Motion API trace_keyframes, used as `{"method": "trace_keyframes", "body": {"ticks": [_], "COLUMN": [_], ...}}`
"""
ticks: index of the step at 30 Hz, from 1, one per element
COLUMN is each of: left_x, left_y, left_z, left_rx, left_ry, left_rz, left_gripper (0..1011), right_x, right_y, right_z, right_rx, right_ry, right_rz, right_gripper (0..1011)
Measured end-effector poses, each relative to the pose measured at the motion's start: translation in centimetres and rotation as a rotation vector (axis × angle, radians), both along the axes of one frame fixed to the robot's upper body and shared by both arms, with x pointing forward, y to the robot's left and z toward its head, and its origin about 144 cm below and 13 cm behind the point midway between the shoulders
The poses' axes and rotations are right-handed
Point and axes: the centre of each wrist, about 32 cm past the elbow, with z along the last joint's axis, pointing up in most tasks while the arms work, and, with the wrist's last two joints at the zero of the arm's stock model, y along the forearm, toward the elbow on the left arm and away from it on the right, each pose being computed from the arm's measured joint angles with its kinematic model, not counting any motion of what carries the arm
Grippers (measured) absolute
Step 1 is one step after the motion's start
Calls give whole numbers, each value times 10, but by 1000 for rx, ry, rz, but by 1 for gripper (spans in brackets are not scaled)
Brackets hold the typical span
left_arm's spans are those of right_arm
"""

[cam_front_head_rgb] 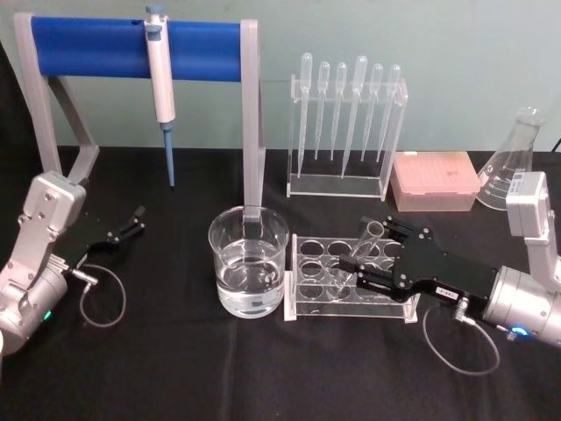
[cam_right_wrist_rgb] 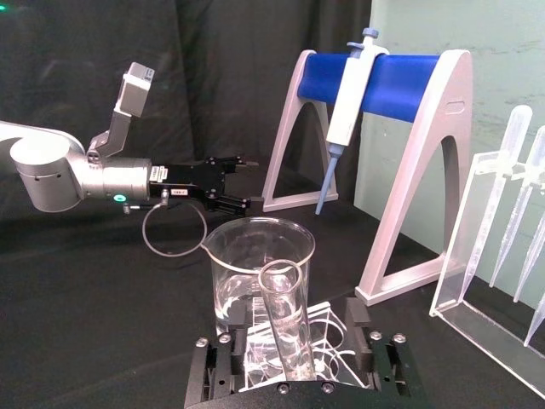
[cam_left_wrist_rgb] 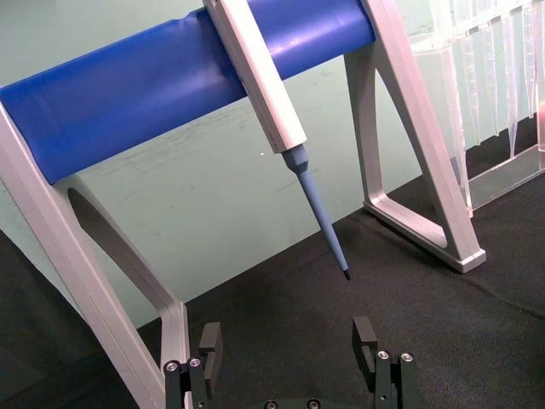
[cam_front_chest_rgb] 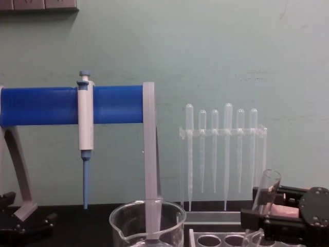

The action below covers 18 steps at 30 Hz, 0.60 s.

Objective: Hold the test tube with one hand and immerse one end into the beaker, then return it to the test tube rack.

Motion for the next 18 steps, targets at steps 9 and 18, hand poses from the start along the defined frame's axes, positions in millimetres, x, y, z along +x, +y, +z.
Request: {"method": "trace_keyframes", "body": {"ticks": [9, 18], "left_x": [0, 0], "left_y": [0, 0], "left_z": [0, 0], "left_rx": [0, 0], "left_ry": [0, 0], "left_rz": [0, 0], "left_gripper": [1000, 1000], "right_x": [0, 0], "right_y": [0, -1], "right_z": [0, 0], "right_rx": [1, 2], "right_ry": [-2, -4], "right_rz": [1, 1], "right_gripper": [486, 235]}}
